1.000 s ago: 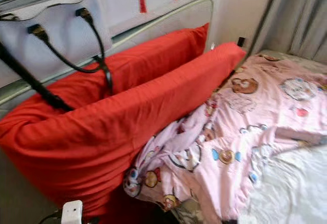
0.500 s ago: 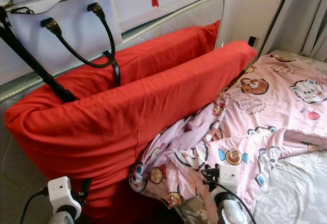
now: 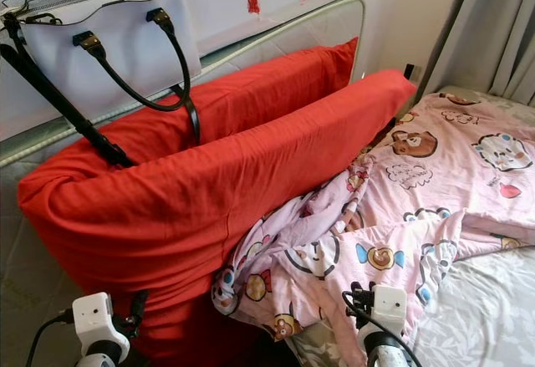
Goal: Clean up the room
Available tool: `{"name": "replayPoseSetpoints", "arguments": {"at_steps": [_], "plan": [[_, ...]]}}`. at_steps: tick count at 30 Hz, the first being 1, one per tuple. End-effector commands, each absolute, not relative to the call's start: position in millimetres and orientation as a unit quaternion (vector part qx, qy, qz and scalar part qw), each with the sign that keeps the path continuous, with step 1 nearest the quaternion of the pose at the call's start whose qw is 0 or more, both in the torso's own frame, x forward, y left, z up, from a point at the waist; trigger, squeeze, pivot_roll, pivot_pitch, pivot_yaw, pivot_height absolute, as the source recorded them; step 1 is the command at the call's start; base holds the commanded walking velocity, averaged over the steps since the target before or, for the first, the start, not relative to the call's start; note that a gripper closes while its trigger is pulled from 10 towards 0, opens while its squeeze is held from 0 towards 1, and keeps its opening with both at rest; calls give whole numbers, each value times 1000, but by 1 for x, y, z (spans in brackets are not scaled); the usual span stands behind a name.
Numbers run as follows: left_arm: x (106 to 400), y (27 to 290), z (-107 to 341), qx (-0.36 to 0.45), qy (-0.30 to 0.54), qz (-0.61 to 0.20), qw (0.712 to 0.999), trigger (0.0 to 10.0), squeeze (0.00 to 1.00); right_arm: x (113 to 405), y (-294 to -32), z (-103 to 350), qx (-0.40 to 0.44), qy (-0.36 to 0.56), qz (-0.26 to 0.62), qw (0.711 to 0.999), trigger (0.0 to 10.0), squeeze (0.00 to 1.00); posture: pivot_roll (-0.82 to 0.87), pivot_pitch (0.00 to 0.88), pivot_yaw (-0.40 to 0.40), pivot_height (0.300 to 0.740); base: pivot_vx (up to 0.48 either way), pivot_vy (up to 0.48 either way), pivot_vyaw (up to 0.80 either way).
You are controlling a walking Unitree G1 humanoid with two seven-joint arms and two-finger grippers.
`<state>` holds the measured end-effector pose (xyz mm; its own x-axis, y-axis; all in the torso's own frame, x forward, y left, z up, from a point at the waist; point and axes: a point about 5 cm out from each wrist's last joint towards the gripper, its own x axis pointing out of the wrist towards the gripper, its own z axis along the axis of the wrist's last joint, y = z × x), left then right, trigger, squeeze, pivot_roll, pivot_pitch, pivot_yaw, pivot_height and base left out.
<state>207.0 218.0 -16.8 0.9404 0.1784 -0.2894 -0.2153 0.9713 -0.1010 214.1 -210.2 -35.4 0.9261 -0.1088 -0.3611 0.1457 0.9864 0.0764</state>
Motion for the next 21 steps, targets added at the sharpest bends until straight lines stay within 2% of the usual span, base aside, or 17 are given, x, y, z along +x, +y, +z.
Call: {"name": "replayPoseSetpoints", "arguments": {"at_steps": [1, 10, 18, 21], "plan": [[212, 217, -12, -61, 132, 95, 985, 10000, 0, 218, -211, -32, 48, 171, -65, 982, 10000, 0, -149, 0, 27, 705, 0, 0, 0], [213, 210, -14, -69, 139, 94, 983, 10000, 0, 218, -218, -32, 35, 182, -71, 980, 10000, 0, -153, 0, 12, 705, 0, 0, 0], [214, 208, -13, -72, 137, 95, 983, 10000, 0, 220, -216, -32, 33, 185, -64, 980, 10000, 0, -151, 0, 9, 661, 0, 0, 0], [215, 209, -13, -71, 136, 96, 983, 10000, 0, 220, -216, -31, 38, 179, -68, 981, 10000, 0, -148, 0, 11, 661, 0, 0, 0]]}}
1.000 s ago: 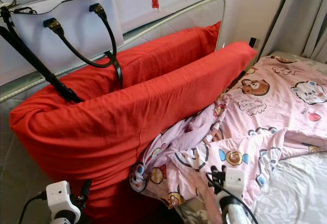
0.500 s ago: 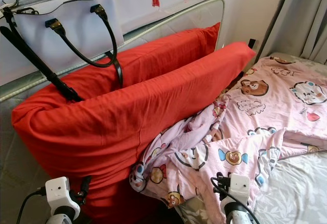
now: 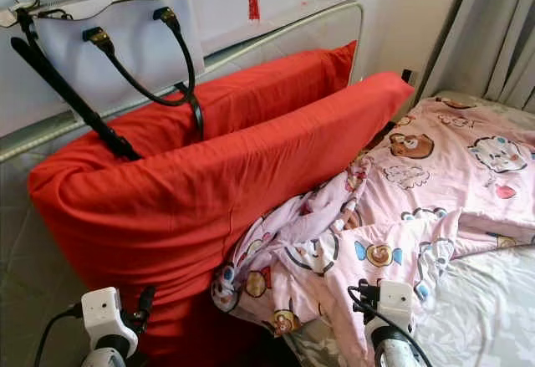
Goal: Clean up the room
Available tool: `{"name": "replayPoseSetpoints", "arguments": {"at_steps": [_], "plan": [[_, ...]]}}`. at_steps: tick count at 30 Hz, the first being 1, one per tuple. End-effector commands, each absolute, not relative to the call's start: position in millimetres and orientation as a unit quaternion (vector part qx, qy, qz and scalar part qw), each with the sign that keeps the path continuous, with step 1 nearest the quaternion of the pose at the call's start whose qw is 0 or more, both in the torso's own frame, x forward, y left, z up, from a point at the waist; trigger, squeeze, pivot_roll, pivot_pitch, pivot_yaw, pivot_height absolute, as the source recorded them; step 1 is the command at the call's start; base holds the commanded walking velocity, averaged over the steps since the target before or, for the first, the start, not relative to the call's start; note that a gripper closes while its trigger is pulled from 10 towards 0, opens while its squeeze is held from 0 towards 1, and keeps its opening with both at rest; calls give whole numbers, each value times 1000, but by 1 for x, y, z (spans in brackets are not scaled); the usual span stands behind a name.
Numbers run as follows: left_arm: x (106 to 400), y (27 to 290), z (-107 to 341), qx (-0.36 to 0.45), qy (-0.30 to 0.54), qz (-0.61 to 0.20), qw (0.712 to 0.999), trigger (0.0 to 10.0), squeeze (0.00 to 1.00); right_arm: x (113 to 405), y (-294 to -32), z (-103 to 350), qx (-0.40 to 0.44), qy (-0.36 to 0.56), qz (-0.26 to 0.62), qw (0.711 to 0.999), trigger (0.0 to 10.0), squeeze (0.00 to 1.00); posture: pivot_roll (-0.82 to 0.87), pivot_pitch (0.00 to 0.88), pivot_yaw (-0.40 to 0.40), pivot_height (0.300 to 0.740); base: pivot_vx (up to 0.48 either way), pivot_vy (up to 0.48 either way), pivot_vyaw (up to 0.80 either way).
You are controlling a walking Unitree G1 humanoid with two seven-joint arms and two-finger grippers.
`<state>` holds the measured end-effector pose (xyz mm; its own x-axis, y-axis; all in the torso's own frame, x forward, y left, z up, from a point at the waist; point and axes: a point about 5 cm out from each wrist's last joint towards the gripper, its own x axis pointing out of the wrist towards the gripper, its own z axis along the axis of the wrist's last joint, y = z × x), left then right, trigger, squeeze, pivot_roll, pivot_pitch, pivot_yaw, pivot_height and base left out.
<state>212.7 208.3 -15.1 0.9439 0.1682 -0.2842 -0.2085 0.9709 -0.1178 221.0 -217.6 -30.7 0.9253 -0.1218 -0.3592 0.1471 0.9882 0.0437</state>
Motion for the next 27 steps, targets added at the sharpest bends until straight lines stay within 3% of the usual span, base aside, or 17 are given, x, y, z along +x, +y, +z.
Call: {"name": "replayPoseSetpoints", "arguments": {"at_steps": [1, 27], "plan": [[216, 210, -12, -71, 135, 97, 984, 10000, 0, 220, -217, -31, 38, 180, -71, 980, 10000, 0, -145, 0, 10, 661, 0, 0, 0], [224, 212, -6, -64, 129, 98, 985, 10000, 0, 223, -215, -33, 39, 197, -82, 976, 10000, 0, -117, 0, -1, 661, 0, 0, 0]]}}
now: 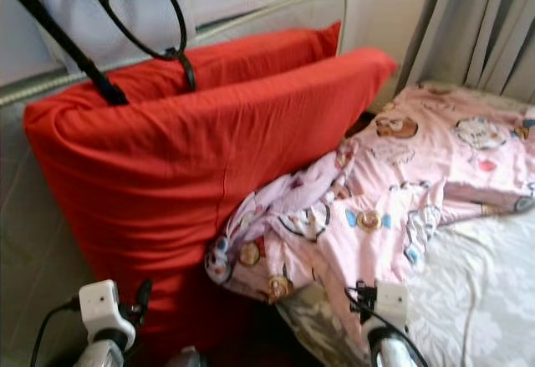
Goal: Clean up the room
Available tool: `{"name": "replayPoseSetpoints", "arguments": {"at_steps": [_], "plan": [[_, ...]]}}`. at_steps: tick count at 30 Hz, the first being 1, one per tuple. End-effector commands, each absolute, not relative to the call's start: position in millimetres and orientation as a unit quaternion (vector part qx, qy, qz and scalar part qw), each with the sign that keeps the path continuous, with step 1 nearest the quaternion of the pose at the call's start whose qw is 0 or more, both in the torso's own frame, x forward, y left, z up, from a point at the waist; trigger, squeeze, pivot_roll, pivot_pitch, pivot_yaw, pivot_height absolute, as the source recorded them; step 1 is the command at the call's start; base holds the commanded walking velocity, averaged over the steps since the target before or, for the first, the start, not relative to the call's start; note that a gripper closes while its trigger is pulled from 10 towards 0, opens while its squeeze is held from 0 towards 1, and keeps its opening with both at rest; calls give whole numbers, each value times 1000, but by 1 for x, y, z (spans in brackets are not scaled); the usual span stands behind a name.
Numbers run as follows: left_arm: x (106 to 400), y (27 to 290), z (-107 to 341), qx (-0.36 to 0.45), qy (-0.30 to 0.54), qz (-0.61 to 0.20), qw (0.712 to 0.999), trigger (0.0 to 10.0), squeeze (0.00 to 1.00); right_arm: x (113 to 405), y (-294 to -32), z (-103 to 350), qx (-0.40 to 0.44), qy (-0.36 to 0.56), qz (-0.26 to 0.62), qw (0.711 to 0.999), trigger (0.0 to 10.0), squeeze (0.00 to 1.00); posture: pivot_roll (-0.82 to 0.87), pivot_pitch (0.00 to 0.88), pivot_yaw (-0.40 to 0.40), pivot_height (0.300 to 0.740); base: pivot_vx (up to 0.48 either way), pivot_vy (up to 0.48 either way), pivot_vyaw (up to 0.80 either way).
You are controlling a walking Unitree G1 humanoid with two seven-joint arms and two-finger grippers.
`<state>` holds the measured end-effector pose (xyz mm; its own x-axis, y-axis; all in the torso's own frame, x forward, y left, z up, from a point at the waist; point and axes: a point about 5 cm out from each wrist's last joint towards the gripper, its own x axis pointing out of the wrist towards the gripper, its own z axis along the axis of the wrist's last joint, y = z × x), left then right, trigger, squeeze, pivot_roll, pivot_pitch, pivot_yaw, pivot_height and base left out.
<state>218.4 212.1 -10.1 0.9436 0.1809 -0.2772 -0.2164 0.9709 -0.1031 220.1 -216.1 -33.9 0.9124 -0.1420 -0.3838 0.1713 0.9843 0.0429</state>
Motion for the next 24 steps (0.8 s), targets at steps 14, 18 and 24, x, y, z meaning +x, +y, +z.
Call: {"name": "replayPoseSetpoints", "arguments": {"at_steps": [14, 18, 24], "plan": [[229, 211, -4, -65, 125, 95, 985, 10000, 0, 226, -211, -34, 36, 205, -86, 974, 10000, 0, -117, 6, 1, 632, 0, 0, 0], [230, 209, -4, -62, 128, 91, 986, 10000, 0, 228, -211, -34, 36, 204, -86, 975, 10000, 0, -113, 7, -1, 632, 0, 0, 0], [231, 206, -3, -62, 126, 87, 986, 10000, 0, 230, -211, -32, 39, 201, -87, 975, 10000, 0, -110, 13, -6, 632, 0, 0, 0]]}}
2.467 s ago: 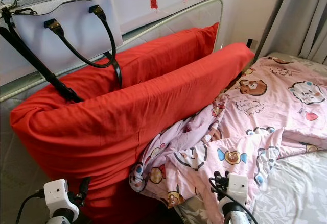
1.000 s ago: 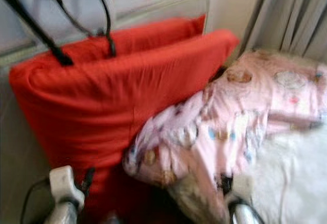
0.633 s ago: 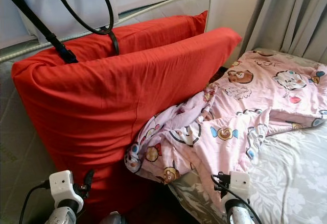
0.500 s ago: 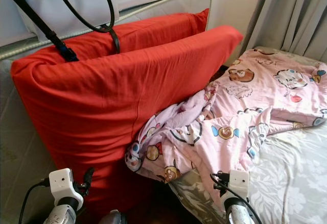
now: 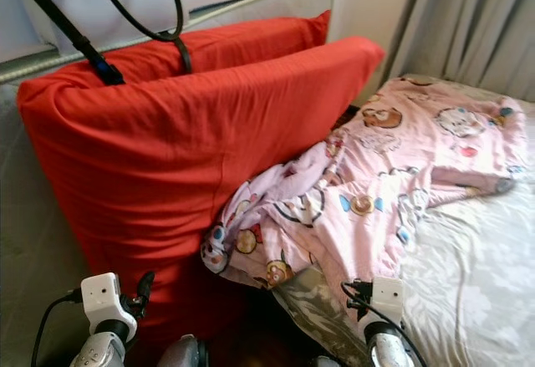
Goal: Clean up the room
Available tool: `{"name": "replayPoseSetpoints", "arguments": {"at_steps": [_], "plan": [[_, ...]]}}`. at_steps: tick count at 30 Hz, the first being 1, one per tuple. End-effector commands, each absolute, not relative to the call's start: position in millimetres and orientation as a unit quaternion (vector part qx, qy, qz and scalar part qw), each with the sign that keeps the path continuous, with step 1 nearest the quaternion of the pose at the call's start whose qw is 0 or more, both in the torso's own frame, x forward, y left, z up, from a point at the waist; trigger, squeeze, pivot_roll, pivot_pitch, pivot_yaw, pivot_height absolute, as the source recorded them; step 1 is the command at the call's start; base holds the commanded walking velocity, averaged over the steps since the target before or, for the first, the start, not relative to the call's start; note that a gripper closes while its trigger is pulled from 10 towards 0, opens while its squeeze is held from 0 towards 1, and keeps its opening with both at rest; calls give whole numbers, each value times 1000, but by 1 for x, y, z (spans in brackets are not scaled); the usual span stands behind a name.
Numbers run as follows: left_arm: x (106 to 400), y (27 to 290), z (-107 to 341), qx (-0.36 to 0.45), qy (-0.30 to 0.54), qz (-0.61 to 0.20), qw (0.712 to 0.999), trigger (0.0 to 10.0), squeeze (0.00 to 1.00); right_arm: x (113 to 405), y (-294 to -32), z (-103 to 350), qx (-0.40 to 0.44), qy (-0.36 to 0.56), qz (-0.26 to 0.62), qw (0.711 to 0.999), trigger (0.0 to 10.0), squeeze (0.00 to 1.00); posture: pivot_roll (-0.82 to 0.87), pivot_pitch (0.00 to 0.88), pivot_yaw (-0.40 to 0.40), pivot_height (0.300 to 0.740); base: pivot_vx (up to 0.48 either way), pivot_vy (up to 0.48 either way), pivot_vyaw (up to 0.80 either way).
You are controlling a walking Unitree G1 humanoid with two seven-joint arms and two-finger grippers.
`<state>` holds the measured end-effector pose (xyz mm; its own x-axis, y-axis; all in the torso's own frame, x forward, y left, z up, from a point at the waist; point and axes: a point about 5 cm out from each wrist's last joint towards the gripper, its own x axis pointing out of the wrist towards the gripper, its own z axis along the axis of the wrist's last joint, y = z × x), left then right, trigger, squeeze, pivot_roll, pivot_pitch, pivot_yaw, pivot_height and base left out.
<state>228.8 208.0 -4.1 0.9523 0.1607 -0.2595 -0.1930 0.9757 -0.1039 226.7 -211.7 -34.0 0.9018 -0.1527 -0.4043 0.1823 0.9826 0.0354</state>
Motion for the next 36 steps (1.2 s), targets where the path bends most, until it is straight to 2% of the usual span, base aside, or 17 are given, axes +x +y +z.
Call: {"name": "replayPoseSetpoints", "arguments": {"at_steps": [1, 8, 28, 31, 36], "plan": [[232, 206, -3, -61, 126, 85, 986, 10000, 0, 230, -211, -32, 39, 200, -87, 975, 10000, 0, -110, 13, -6, 632, 0, 0, 0], [232, 205, -3, -61, 126, 84, 987, 10000, 0, 232, -209, -32, 44, 200, -85, 975, 10000, 0, -109, 14, -8, 632, 103, 0, 0], [232, 206, -2, -56, 126, 79, 987, 10000, 0, 231, -202, -35, 52, 210, -64, 974, 10000, 0, -113, 40, 5, 632, 284, 0, 0], [233, 205, -1, -53, 128, 76, 987, 10000, 0, 226, -195, -41, 45, 235, -40, 970, 10000, 0, -116, 52, 11, 632, 304, 0, 0], [231, 206, 0, -50, 125, 76, 988, 10000, 0, 220, -197, -48, 32, 266, -52, 962, 10000, 0, -105, 62, 14, 632, 217, 0, 0]]}}
